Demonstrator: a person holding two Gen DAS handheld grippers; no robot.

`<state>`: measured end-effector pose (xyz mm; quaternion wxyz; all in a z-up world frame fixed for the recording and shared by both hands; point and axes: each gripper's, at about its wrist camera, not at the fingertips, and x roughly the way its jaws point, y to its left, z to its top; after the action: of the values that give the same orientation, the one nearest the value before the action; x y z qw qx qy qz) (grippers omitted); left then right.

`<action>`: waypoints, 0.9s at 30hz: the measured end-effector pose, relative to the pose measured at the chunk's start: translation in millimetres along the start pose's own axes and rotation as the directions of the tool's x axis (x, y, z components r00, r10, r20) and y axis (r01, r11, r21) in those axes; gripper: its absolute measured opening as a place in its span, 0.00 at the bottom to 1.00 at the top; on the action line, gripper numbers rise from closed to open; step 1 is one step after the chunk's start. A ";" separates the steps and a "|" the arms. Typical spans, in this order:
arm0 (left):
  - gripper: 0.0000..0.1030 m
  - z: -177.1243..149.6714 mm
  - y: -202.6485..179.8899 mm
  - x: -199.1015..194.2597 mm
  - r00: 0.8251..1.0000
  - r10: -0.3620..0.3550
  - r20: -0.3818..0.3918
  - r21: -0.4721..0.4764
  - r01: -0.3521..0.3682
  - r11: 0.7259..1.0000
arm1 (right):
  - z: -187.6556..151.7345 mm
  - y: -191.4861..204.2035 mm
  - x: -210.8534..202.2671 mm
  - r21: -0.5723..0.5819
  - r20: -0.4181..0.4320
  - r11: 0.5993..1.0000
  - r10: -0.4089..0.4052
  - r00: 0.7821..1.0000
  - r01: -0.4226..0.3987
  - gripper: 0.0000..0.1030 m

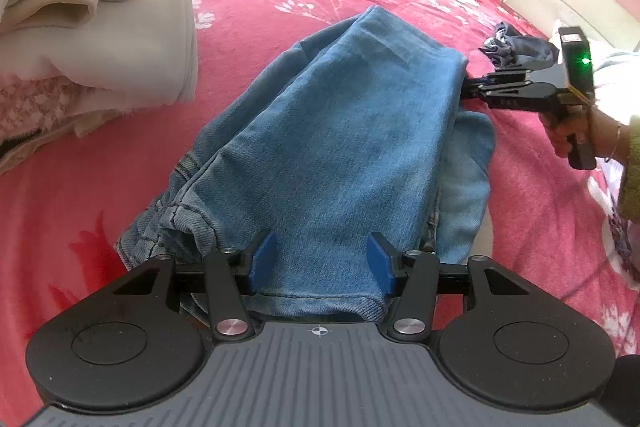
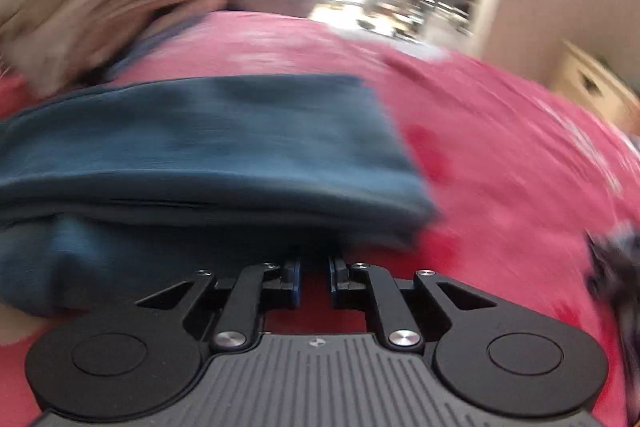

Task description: Fold clothes

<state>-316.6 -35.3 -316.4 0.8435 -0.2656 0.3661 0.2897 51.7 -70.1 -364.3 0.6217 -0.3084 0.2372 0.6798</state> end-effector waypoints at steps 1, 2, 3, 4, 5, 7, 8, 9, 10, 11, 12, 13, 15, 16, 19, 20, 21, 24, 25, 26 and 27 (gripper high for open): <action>0.50 -0.3 0.4 0.0 1.000 -0.002 0.001 0.001 0.002 1.000 | -2.5 -10.3 -2.2 0.031 -0.006 0.999 -0.037 0.999 0.037 0.11; 0.50 -0.6 0.9 0.1 1.000 -0.005 0.003 0.001 0.005 1.000 | -3.9 -18.0 -5.6 0.063 -0.010 0.995 -0.073 0.997 0.073 0.12; 0.50 -0.9 1.3 0.2 1.000 -0.007 0.004 0.002 0.007 1.000 | -4.8 -24.5 -9.1 0.091 -0.016 0.990 -0.104 0.994 0.105 0.12; 0.50 -1.0 1.6 0.6 1.000 -0.009 0.005 0.003 0.009 1.000 | -3.4 -26.8 -12.5 0.102 -0.020 0.987 -0.125 0.992 0.126 0.12; 0.50 -0.8 1.8 0.9 1.000 -0.011 0.005 0.005 0.011 1.000 | 0.1 -26.7 -17.0 0.100 -0.009 0.985 -0.140 0.990 0.140 0.16; 0.50 -0.5 1.8 0.7 1.000 -0.013 0.003 0.009 0.013 1.000 | 10.4 -19.7 -30.4 0.105 0.053 0.988 -0.121 0.991 0.115 0.16; 0.50 -0.2 1.9 0.7 1.000 -0.014 0.002 0.011 0.014 1.000 | 17.3 -13.9 -37.2 0.117 0.092 0.991 -0.083 0.992 0.072 0.16; 0.50 0.2 2.0 0.8 1.000 -0.015 0.002 0.012 0.015 1.000 | 24.4 -7.7 -42.7 0.122 0.130 0.992 -0.044 0.991 0.028 0.16; 0.50 0.2 2.2 0.9 1.000 -0.016 0.003 0.011 0.016 1.000 | 32.1 0.4 -43.8 0.111 0.160 0.994 0.002 0.987 -0.021 0.16; 0.50 0.1 2.2 0.9 1.000 -0.017 0.004 0.011 0.017 1.000 | 39.8 10.1 -42.0 0.089 0.181 0.994 0.051 0.982 -0.068 0.16; 0.50 -0.3 2.1 0.7 1.000 -0.016 0.006 0.012 0.016 1.000 | 46.1 19.4 -37.8 0.061 0.186 0.993 0.090 0.978 -0.103 0.16; 0.50 -0.8 1.9 0.5 1.000 -0.016 0.009 0.013 0.016 1.000 | 50.7 26.6 -27.9 0.030 0.177 0.992 0.117 0.977 -0.125 0.16; 0.50 -1.3 1.7 0.2 1.000 -0.015 0.012 0.014 0.015 1.000 | 56.4 33.5 0.7 -0.025 0.127 0.992 0.125 0.984 -0.122 0.16; 0.50 -1.0 1.8 0.1 1.000 -0.015 0.012 0.014 0.015 1.000 | 56.0 27.4 16.2 -0.026 0.089 0.998 0.056 0.994 -0.054 0.16; 0.50 -1.3 1.5 -0.3 1.000 -0.013 0.013 0.008 0.013 1.000 | 63.6 9.2 42.9 -0.002 0.024 0.984 -0.180 0.983 0.180 0.20; 0.50 -1.7 1.3 -0.3 1.000 -0.011 0.014 0.006 0.011 1.000 | 70.3 4.5 40.9 0.021 0.033 0.970 -0.243 0.970 0.242 0.20; 0.50 -2.1 1.2 -0.4 1.000 -0.010 0.014 0.003 0.010 1.000 | 76.9 3.9 33.7 0.043 0.073 0.976 -0.216 0.974 0.213 0.20; 0.51 -1.0 1.1 0.0 1.000 -0.009 0.009 0.001 0.009 1.000 | 92.5 29.6 27.8 0.015 0.117 0.999 0.042 0.992 -0.044 0.20; 0.51 -0.2 1.2 0.1 1.000 -0.010 0.005 0.002 0.010 1.000 | 94.4 42.5 32.3 -0.038 0.091 0.992 0.126 0.988 -0.123 0.19; 0.51 0.6 1.3 0.3 1.000 -0.011 0.001 0.003 0.011 1.000 | 94.7 56.0 41.0 -0.097 0.049 0.979 0.186 0.981 -0.180 0.19; 0.51 1.0 1.4 0.3 1.000 -0.011 -0.002 0.005 0.011 1.000 | 95.3 64.3 50.1 -0.131 0.015 0.966 0.228 0.973 -0.225 0.19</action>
<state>-317.0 -33.7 -316.3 0.8455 -0.2658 0.3659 0.2838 -25.7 24.9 -337.6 0.5223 -0.3085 0.2172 0.7648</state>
